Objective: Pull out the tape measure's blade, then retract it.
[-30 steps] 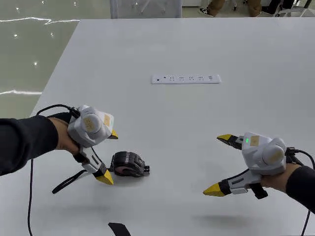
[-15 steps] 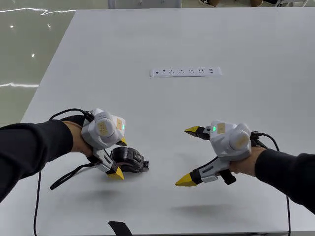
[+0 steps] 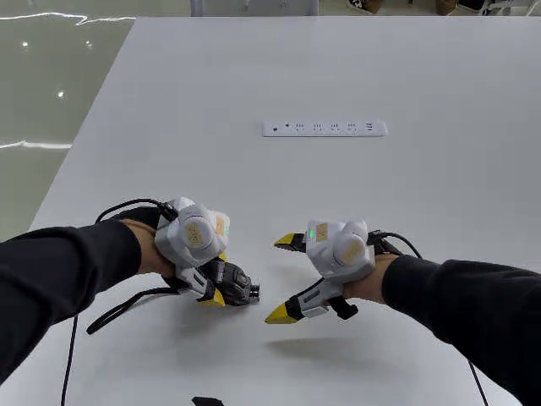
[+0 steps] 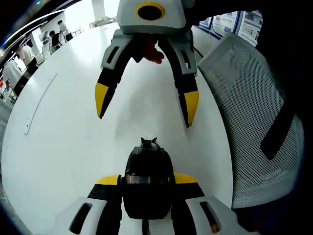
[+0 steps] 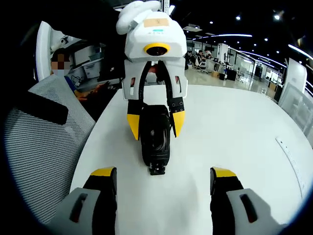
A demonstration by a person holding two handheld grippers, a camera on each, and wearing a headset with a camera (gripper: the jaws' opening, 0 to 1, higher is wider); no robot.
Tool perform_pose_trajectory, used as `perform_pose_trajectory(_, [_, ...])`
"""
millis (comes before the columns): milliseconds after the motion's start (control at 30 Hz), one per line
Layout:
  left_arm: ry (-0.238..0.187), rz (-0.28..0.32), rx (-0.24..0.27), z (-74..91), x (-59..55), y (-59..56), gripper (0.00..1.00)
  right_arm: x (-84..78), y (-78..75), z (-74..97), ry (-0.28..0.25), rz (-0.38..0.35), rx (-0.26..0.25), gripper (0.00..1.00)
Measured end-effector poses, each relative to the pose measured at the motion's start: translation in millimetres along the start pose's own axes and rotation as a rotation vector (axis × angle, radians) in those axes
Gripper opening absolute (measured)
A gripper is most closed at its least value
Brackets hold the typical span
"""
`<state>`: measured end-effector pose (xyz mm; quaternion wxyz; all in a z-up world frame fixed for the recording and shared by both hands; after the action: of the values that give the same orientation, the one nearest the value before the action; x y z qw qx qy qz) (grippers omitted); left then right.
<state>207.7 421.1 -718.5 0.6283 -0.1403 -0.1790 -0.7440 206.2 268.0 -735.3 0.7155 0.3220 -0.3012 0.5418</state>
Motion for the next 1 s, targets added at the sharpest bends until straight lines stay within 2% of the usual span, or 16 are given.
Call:
perform_pose_trajectory(133, [0.002, 0.011, 0.008, -0.2, 0.0, -0.2, 0.34, -2.8, -2.0, -7.6, 0.03, -0.008, -0.006, 0.66])
perform_pose_trajectory(200, [-0.003, 0.018, 0.011, -0.2, -0.4, -0.6, 0.34, -6.1, -1.3, -11.2, 0.054, -0.018, 0.009, 0.61])
perform_pose_trajectory(233, [-0.003, 0.023, 0.01, -0.2, -0.5, -0.5, 0.34, -8.3, 1.5, -14.4, 0.058, -0.05, 0.043, 0.56])
perform_pose_trajectory(267, [-0.002, 0.026, 0.008, -0.3, -0.4, -0.1, 0.34, -8.4, 1.4, -16.2, 0.059, -0.055, 0.039, 0.54])
perform_pose_trajectory(333, [0.0, 0.035, -0.002, -0.7, -0.7, 1.4, 0.34, -8.0, 2.6, -20.4, 0.065, -0.036, 0.035, 0.47])
perform_pose_trajectory(400, [-0.002, 0.036, -0.006, -0.9, -0.5, 0.8, 0.34, -7.7, 4.0, -24.5, 0.076, -0.052, 0.046, 0.4])
perform_pose_trajectory(533, [-0.02, 0.047, 0.005, -0.3, -1.5, -0.4, 0.35, -7.4, 2.7, -28.8, 0.089, -0.035, 0.041, 0.29])
perform_pose_trajectory(733, [-0.026, 0.057, -0.001, -0.2, -1.8, 0.1, 0.35, -5.2, -0.6, -31.6, 0.098, -0.027, 0.044, 0.22])
perform_pose_trajectory(1000, [-0.024, 0.061, -0.013, -0.2, -1.9, 1.1, 0.35, -5.6, 3.2, -38.3, 0.127, 0.018, 0.07, 0.16])
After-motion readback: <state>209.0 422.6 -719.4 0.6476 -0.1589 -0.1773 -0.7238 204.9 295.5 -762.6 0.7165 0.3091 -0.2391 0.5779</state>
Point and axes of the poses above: the centre of the closed fingertips' face, and the gripper's own axes: z roughly backward along the fingers, y roughly to its left, x roughly out of its top, the point moved 9 cm from there along z, roughly backward along the fingers, and after that the axes turned 11 degrees about -z, right-handed, at the moved point
